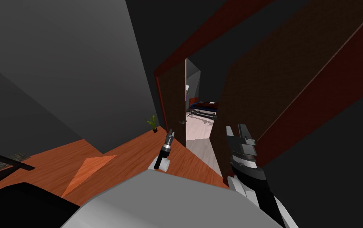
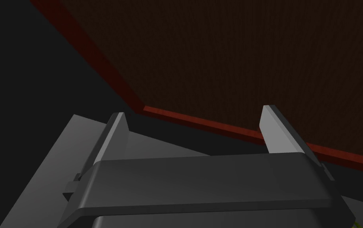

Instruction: Push the door open

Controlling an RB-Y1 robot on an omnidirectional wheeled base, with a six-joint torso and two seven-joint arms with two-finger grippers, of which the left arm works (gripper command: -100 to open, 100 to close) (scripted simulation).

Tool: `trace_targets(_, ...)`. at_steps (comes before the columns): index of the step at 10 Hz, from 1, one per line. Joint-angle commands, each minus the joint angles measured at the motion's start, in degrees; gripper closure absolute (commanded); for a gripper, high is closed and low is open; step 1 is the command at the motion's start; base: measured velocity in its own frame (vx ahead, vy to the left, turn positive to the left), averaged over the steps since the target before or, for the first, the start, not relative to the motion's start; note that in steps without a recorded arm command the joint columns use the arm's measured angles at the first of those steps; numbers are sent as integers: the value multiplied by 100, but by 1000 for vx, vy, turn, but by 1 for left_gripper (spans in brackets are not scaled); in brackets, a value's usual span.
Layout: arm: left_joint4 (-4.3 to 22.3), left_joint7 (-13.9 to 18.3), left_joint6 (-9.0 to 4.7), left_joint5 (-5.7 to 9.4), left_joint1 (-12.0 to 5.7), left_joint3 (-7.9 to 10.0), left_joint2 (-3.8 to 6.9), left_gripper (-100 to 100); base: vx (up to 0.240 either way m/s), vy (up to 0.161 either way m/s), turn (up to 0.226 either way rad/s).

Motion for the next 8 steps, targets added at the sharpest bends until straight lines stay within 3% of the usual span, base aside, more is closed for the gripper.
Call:
trace_targets(1, 286, 22, -19, -4, -138, -35, 1, -100, 96, 83, -57)
trace_targets(3, 443, 35, -35, -8, -200, -62, 0, -100, 70, 51, -29)
trace_targets(8, 1222, 101, -115, -30, -509, -197, -7, -100, 73, 73, -48)
